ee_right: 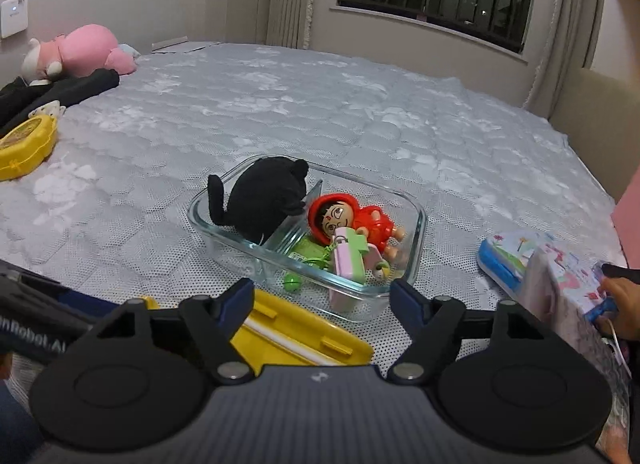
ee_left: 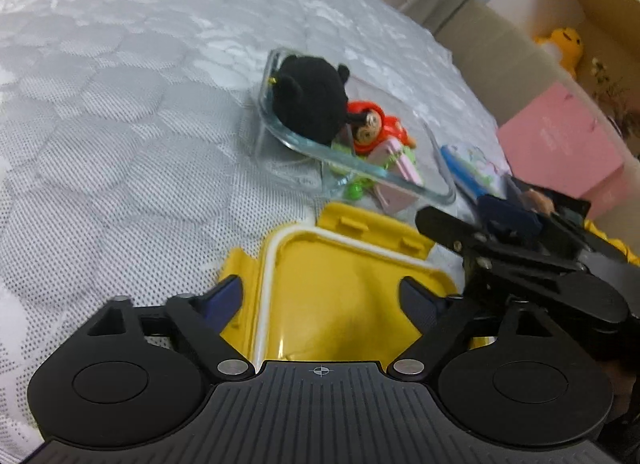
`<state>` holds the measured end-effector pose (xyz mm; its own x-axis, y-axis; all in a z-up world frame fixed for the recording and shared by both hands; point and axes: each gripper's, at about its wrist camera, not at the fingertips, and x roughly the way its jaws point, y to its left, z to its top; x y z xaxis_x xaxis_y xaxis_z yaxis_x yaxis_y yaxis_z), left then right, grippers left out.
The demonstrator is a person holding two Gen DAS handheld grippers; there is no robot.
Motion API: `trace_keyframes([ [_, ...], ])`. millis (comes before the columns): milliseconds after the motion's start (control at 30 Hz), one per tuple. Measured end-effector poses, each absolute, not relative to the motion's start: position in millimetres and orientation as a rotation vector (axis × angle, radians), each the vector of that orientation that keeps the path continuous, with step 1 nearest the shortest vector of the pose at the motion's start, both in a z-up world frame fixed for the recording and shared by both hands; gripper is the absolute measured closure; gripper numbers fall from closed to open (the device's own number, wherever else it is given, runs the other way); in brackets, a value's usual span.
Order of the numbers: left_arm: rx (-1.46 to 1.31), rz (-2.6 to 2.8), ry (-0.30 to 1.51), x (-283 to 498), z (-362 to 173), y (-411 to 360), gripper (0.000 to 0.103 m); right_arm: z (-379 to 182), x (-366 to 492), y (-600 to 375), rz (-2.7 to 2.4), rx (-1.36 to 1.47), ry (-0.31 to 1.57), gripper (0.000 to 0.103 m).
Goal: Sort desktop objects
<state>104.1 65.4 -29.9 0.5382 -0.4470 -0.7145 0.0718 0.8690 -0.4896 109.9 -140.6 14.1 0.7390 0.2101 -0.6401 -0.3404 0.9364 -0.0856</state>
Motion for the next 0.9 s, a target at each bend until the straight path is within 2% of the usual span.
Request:
trace_keyframes([
  [33, -0.429, -0.303, 0.957, 104.1, -29.3, 68.0, 0.044, 15.3, 109.9, -139.9, 0.291, -0.211, 0.655, 0.022],
  [100, -0.458, -0.294, 0.970, 105.1, -31.1, 77.0, 0.051, 17.1, 109.9, -137.7, 0.265, -0.227, 0.626, 0.021],
  [267, -0.530, -0.306, 0.995, 99.1, -32.3, 101.2, 0.048, 16.5, 108.9, -136.1, 0.288, -0.227, 0.626, 0.021],
  [300, -0.526, -0.295, 0.987, 95.3, -31.3, 103.5, 0.044, 16.7, 107.1, -135.5, 0.292, -0.236, 0.622, 0.021],
  [333, -0.513, -0.273, 0.970, 90.8, -28.8, 104.5, 0.020, 17.2, 105.7, -135.8, 0.290, -0.239, 0.616, 0.021],
  [367, -0.491, -0.249, 0.949, 86.3, -25.7, 104.3, 0.011, 17.6, 104.3, -136.1, 0.288, -0.241, 0.610, 0.020],
  [467, -0.435, -0.241, 0.869, 72.0, -15.9, 105.4, 0.009, 20.3, 100.2, -136.5, 0.299, -0.191, 0.599, 0.019],
  [567, -0.403, -0.219, 0.927, 80.2, -24.8, 100.8, 0.009, 20.8, 96.8, -133.5, 0.393, -0.099, 0.628, 0.018],
  [633, -0.428, -0.218, 0.985, 90.7, -38.4, 97.8, 0.021, 18.6, 96.2, -128.1, 0.424, -0.096, 0.643, 0.017],
  [700, -0.433, -0.208, 0.998, 97.3, -46.4, 94.0, 0.022, 15.7, 95.1, -123.3, 0.433, -0.116, 0.647, 0.017],
  [767, -0.397, -0.196, 0.975, 97.9, -44.1, 90.1, 0.038, 11.0, 96.3, -120.6, 0.424, -0.156, 0.656, 0.017],
  [800, -0.381, -0.193, 0.968, 98.0, -43.1, 88.8, 0.062, 9.0, 97.4, -120.5, 0.424, -0.162, 0.666, 0.017],
  [833, -0.379, -0.196, 0.971, 98.4, -43.3, 89.1, 0.074, 6.6, 99.9, -120.8, 0.423, -0.159, 0.681, 0.017],
  [900, -0.403, -0.210, 0.974, 99.6, -44.8, 94.0, 0.078, 3.7, 102.2, -120.3, 0.419, -0.148, 0.701, 0.017],
])
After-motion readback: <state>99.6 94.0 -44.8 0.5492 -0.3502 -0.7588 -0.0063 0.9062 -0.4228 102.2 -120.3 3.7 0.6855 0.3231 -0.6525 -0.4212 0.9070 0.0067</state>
